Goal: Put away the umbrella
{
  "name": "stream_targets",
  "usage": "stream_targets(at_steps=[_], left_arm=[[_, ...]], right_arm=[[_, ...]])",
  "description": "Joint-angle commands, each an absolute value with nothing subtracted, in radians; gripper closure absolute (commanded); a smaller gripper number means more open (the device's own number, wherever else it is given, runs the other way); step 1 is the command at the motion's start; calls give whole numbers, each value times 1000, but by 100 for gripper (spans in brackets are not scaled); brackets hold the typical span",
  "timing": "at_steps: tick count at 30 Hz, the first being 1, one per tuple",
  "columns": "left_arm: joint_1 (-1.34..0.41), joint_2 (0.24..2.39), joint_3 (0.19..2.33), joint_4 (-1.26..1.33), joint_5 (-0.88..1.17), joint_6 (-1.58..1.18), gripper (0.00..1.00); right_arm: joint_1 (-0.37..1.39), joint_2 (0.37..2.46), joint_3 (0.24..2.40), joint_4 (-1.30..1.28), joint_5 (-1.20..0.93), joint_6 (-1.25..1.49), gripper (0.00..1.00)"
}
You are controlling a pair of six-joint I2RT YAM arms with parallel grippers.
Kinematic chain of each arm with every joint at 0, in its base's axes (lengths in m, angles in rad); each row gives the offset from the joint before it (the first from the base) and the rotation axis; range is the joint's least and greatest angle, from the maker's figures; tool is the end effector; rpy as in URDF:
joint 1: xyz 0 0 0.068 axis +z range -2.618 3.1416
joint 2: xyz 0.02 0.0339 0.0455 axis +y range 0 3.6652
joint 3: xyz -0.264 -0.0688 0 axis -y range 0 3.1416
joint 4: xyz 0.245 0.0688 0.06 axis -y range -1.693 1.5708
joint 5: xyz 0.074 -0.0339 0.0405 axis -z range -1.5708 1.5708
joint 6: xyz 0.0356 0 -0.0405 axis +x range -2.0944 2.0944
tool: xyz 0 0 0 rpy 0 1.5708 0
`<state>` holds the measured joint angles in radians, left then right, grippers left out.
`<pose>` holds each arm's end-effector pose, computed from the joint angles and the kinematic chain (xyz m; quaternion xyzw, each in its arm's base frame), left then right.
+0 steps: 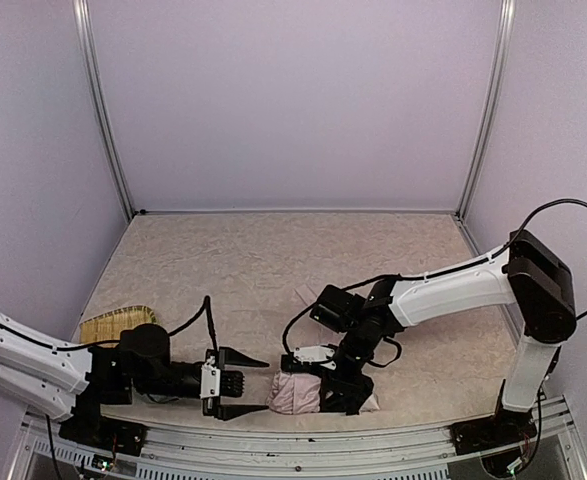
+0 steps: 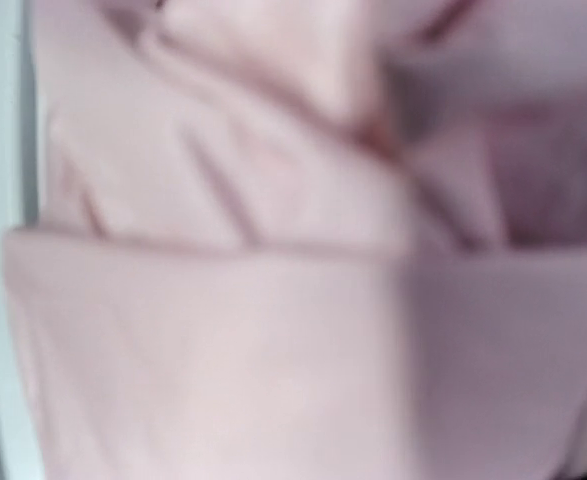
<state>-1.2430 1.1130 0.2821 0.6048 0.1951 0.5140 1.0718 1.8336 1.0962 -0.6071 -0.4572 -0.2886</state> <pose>0.0640 -0.2095 0.1854 0.6381 0.4503 -0.2922 0.5520 0.1461 0.3008 0.1449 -0.6286 0.7363 0.2501 0.0157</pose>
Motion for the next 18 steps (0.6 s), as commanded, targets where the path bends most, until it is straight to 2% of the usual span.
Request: stream_targets(at_steps=[1, 4, 5, 11, 14, 18], left_arm=[[-1319, 1264, 381, 437, 10, 663, 27], [-1328, 1400, 465, 424, -66, 705, 13], [-1326, 1443, 487, 434, -95, 720, 11], [-1280, 1634, 603, 421, -111, 750, 10], [-1255, 1716, 671, 311, -74, 720, 15], [-1237, 1818, 768, 162, -42, 651, 31]], right_arm=[[1042, 1964, 1100, -792, -654, -322, 78], [1029, 2020, 1139, -811, -655, -347, 78], [1027, 2035, 1150, -815, -654, -358, 78], [1020, 2084, 1191, -807, -673, -409, 77], [1012, 2085, 1197, -784, -674, -415, 73], [998, 2026, 1178, -682, -664, -382, 52]])
